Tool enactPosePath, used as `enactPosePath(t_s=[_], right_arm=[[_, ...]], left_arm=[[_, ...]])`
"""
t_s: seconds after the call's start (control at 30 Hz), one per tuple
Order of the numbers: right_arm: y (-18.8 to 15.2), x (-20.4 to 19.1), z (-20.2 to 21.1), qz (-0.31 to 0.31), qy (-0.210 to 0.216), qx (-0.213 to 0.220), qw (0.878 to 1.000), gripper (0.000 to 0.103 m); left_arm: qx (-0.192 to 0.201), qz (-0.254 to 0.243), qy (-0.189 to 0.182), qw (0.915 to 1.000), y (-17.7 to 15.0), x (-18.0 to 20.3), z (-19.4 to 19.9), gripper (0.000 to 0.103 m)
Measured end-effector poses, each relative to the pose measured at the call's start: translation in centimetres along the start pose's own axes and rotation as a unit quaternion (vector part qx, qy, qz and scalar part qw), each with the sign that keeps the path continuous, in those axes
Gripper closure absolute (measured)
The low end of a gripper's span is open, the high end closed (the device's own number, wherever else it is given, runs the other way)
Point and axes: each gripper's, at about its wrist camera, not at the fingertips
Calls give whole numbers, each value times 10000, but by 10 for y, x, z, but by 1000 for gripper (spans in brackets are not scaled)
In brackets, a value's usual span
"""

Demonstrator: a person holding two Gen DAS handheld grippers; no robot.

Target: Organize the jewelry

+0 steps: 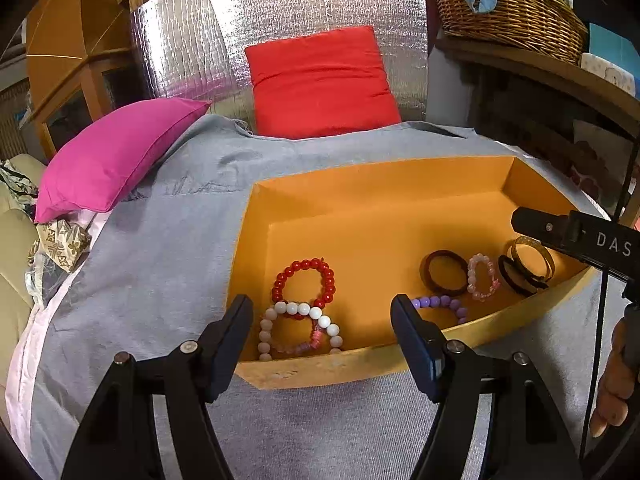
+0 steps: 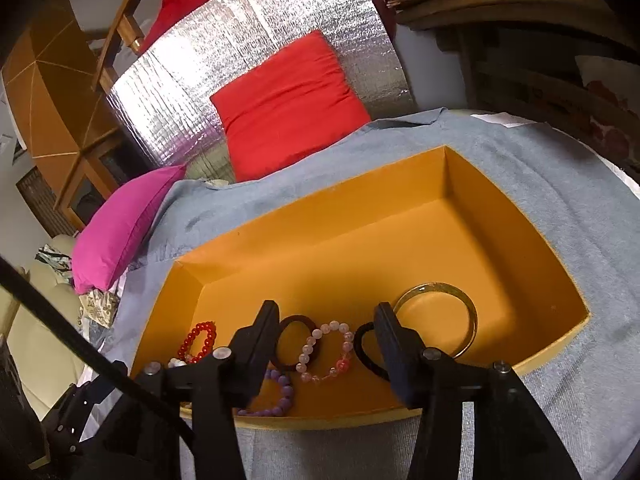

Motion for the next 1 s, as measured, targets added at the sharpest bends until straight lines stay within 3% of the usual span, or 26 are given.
enactPosePath(t_s=[0.33, 0.67, 0.8, 0.9, 1.0], right_arm=[[6, -11, 18, 283, -271, -44, 9992, 50], [6, -11, 61, 429, -590, -122, 9973, 50], [3, -24, 89, 707, -628, 76, 9955, 47], [1, -37, 113, 919, -567, 273, 9938, 46], [-3, -50, 135, 1050, -503, 502, 9919, 42]], left_arm=[[28, -227, 74, 9997, 7, 4, 17, 30], [81, 95, 283, 9995, 10, -13, 37, 30], [71, 365, 271, 9989, 12, -23, 48, 29], [-131, 634, 274, 9975, 13, -33, 57, 17], [-147, 632, 421, 9970, 13, -38, 75, 17]])
Point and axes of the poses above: each gripper's, at about its wrist camera, not at the fingertips, and z roughly against the way its jaws point, x to its right, y to its top, and after that the axes turned 13 degrees about -z, right-handed
